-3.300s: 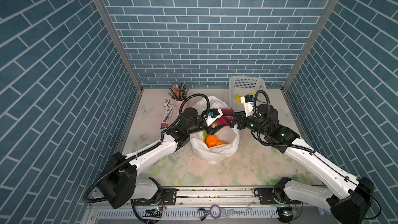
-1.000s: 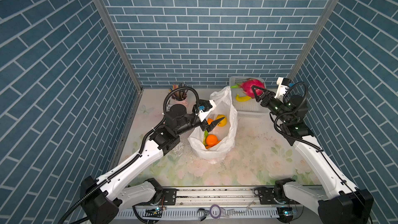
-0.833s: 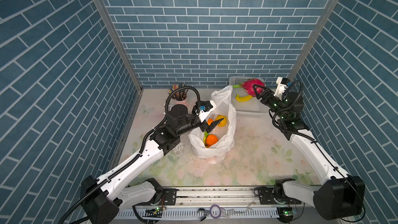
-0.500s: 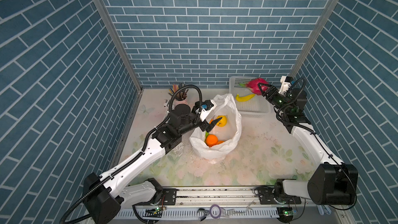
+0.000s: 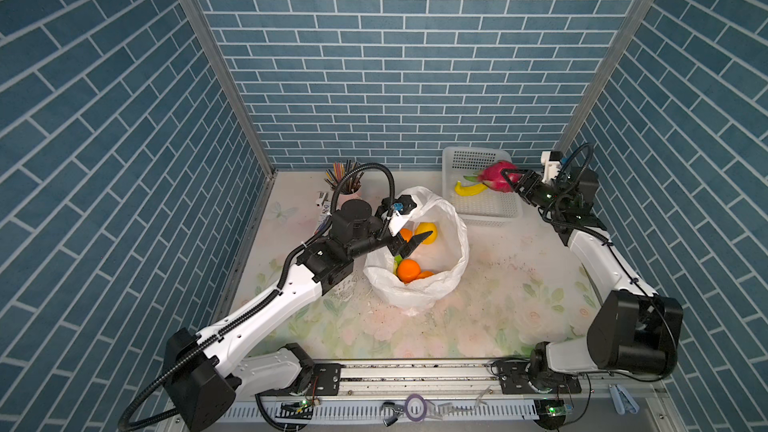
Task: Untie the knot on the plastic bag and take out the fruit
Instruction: 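Carry the dragon fruit to the white basket with right gripper while left withdraws, then lower the dragon fruit into the basket and open the right gripper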
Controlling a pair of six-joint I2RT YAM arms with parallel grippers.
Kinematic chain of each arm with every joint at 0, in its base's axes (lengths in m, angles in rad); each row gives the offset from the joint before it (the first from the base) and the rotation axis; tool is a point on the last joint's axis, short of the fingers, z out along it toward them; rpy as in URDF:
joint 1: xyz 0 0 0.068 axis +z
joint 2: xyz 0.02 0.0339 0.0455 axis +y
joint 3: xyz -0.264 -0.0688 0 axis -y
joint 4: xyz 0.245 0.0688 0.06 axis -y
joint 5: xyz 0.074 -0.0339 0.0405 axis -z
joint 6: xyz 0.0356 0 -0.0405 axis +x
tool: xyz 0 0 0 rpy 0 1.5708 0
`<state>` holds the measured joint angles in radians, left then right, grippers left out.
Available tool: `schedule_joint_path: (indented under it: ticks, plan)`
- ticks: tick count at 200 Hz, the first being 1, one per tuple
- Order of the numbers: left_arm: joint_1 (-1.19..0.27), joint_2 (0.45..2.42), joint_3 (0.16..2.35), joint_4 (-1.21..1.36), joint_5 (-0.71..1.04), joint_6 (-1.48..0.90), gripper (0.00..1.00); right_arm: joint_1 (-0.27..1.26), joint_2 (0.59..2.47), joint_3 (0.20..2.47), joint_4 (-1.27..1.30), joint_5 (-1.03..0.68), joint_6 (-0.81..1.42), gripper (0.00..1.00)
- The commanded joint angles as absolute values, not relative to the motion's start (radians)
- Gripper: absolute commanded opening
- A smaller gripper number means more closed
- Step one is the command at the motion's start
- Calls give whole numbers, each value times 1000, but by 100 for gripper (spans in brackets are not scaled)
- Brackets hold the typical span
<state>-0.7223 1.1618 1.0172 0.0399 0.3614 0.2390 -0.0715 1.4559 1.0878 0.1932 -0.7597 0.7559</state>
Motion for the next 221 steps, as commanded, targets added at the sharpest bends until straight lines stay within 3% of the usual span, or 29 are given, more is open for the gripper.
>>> schedule_joint_path:
  ticks: [1,74,153,181,221]
  plan:
    - [-743,1123,1052,36,406,260,87,-72,1528,1126,190,-804,710,51]
    - [-759,1134,1076,16,364,261,87,-28,1797,1252,88,-816,604,53]
    - [-778,1158,1093,2,326,268,87,34,1975,1385,-63,-673,488,74]
    - [-778,1166,1095,0,322,273,87,40,1978,1395,-104,-626,446,91]
    - [-781,1178,1104,3,323,277,87,40,1959,1418,-165,-563,411,95]
